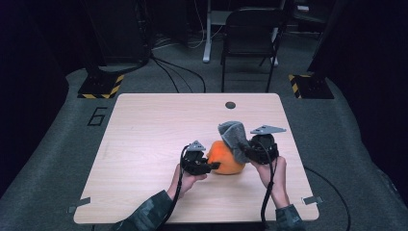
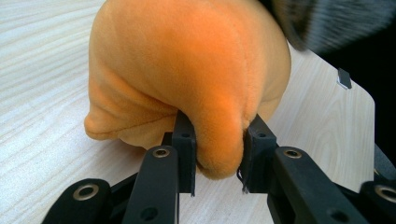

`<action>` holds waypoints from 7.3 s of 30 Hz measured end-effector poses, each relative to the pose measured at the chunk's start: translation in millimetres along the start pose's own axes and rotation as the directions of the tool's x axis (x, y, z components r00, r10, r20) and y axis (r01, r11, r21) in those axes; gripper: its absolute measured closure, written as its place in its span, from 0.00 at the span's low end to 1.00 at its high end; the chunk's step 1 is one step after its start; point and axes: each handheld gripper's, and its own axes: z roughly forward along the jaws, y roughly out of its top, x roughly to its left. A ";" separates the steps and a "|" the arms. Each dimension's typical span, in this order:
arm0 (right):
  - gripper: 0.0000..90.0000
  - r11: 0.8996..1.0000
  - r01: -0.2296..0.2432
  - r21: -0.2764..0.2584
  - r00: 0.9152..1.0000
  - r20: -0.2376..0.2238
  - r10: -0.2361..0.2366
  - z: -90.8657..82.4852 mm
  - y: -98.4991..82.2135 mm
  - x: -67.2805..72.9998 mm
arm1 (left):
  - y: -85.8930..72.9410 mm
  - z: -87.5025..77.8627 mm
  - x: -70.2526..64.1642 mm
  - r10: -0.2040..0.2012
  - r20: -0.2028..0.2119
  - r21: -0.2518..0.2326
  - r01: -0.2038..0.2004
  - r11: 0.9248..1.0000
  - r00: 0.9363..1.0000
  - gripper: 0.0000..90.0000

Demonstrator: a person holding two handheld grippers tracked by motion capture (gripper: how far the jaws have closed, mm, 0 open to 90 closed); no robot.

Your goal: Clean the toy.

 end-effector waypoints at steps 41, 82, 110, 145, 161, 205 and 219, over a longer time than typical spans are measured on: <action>0.85 0.953 -0.139 0.270 0.978 0.187 0.090 74.1 -56.8 -59.0 | -1.7 1.9 -0.5 0.015 0.005 0.008 -0.015 1.000 1.000 0.79; 0.86 0.986 0.018 0.166 0.991 0.127 -0.040 51.0 -26.6 -11.6 | -4.0 3.4 7.1 0.097 -0.003 0.003 -0.097 0.995 0.995 0.54; 0.86 0.986 -0.007 0.168 0.993 0.117 -0.013 54.7 -27.4 -20.9 | -19.4 19.0 6.1 0.537 -0.178 0.091 -0.529 0.844 0.825 0.18; 0.86 0.960 -0.231 0.157 0.956 0.218 0.195 38.7 -56.5 -94.8 | -30.5 23.0 6.4 0.570 -0.196 0.031 -0.576 0.817 0.798 0.74; 0.85 0.953 -0.238 0.188 0.957 0.215 0.196 46.8 -61.9 -96.8 | -33.6 22.0 3.6 0.569 -0.217 -0.012 -0.585 0.811 0.793 0.86; 0.85 0.998 -0.046 -0.033 0.999 0.004 0.046 -5.1 0.1 -10.4 | -3.1 -2.2 11.1 -0.065 0.002 -0.009 0.065 0.998 0.998 0.80; 0.84 0.996 0.053 0.078 0.998 0.042 -0.056 44.9 -14.0 19.3 | -5.2 2.6 2.8 0.022 -0.023 -0.010 -0.022 1.000 1.000 0.79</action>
